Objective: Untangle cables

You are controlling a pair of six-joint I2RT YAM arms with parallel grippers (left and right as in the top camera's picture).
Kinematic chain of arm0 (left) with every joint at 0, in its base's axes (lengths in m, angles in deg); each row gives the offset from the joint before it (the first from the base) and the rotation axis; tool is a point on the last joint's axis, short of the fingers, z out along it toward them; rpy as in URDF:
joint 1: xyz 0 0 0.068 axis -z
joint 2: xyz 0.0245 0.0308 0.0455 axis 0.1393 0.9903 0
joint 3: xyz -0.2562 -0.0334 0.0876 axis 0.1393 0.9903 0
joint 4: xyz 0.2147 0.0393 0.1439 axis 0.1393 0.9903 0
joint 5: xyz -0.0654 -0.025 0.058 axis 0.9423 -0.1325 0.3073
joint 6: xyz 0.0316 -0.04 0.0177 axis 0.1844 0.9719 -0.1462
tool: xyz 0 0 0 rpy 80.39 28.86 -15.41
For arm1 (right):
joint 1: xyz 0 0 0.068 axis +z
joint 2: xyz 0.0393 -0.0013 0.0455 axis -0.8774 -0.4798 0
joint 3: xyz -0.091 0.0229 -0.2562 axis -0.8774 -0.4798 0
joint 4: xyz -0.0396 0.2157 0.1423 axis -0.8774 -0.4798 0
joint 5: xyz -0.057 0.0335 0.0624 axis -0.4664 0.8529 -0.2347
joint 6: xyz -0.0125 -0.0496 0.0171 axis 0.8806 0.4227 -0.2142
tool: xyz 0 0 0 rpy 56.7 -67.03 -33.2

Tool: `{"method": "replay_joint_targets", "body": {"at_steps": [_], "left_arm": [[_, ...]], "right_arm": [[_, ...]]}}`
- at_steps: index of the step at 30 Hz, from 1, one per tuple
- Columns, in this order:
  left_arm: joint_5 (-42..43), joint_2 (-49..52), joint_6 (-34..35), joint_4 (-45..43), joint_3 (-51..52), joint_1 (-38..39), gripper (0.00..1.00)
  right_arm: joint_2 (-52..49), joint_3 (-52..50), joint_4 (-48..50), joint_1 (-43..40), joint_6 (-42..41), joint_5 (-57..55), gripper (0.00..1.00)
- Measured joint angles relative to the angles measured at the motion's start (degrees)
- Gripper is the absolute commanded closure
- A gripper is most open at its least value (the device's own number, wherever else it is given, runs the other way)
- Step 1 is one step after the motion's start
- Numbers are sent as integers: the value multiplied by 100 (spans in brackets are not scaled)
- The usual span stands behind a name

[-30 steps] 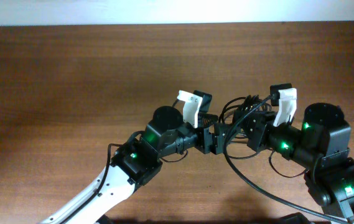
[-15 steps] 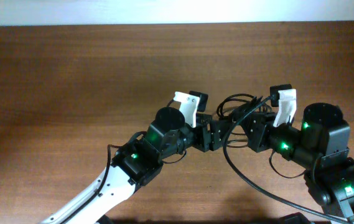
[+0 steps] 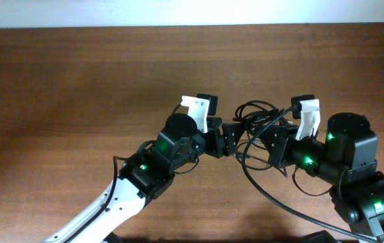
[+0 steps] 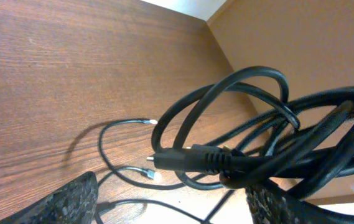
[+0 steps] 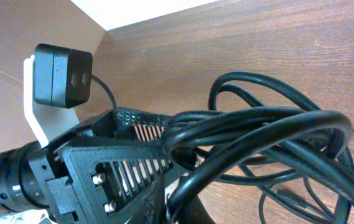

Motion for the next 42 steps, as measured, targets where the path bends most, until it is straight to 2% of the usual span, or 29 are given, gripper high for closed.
{"method": "replay_joint_targets", "body": {"at_steps": [9,13,14,16,19,20,22,28,31,37,42], "left_arm": [[-55,0,0,85,0,-42,21],[52,0,-4,114,0,-42,29],[129,0,-7,116,0,-42,26],[356,0,-20,131,0,-44,12],[905,0,-566,133,0,-70,7],[1270,2,-1043,133,0,-83,7],[1869,4,-1327,17,0,-90,11],[2653,4,-1593,-605,0,-83,24],[2804,4,-1637,-603,0,-83,25],[2721,4,-1639,-337,0,-83,20],[1665,11,-1626,385,0,-79,19]], "right_arm": [[7,0,-2,0,-2,20,96],[7,0,-2,0,-2,24,96],[7,0,-2,0,0,22,96],[7,0,-2,0,2,20,96],[7,0,-26,0,0,-57,96],[7,0,-44,0,2,-111,96],[7,0,-39,0,0,-136,96],[7,0,-42,0,0,-155,96],[7,0,-39,0,0,-155,96],[7,0,-39,0,2,-155,96],[7,0,-39,0,4,-153,96]]}}
